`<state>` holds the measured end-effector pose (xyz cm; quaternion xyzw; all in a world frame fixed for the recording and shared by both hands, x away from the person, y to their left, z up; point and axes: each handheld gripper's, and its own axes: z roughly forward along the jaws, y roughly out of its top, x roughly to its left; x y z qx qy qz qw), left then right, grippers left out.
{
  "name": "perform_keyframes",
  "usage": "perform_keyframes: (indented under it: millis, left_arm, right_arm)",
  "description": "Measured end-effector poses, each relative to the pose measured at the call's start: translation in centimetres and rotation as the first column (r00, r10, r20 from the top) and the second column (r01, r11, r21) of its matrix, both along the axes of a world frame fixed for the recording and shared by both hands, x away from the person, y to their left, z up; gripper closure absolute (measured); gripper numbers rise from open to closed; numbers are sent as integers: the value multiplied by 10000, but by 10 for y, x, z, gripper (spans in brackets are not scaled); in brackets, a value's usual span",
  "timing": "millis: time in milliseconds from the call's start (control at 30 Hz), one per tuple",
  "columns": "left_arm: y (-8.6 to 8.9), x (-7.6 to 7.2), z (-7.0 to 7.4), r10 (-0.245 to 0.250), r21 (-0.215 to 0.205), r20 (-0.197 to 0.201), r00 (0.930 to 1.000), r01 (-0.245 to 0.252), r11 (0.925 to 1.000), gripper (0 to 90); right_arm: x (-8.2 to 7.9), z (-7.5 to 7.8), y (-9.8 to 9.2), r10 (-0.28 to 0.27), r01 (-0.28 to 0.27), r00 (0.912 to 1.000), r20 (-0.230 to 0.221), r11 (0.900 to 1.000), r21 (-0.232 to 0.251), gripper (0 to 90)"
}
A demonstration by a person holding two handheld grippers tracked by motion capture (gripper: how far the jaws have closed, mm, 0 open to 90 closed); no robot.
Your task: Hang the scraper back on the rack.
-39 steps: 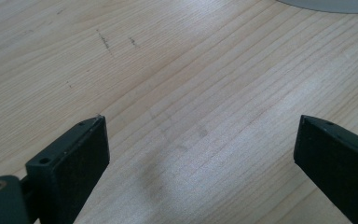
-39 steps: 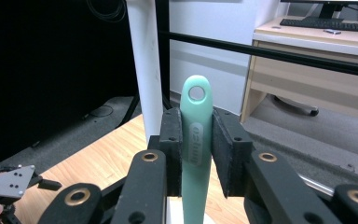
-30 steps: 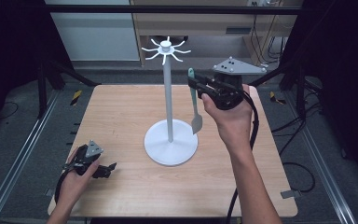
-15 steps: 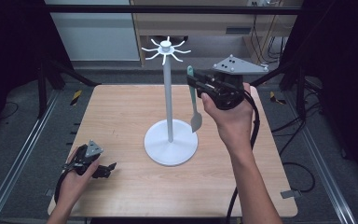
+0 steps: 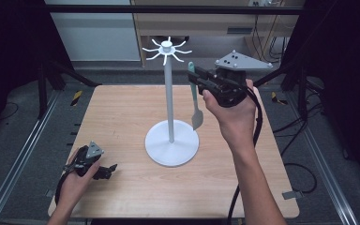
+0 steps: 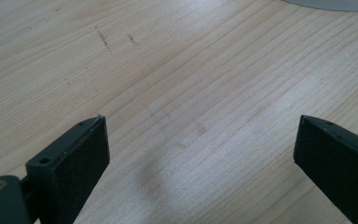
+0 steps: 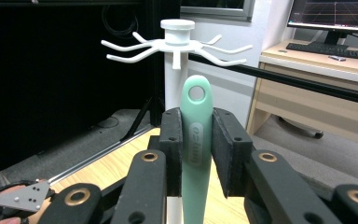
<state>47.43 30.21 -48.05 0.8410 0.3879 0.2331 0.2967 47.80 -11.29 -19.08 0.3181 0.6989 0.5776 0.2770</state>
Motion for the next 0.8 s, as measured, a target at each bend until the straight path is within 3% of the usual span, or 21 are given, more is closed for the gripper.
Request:
perform_keyframes:
  millis: [333,800]
  left_arm:
    - [2,0,1,76,-72,22,10000,-76,9999,31]
    - [2,0,1,91,-128,39,10000,-91,9999,31]
  right_arm:
    - [0,10,8,177,-176,9998,131,9998,-134,749]
    - [8,14,17,140,-147,9998,-143,9987,-493,748]
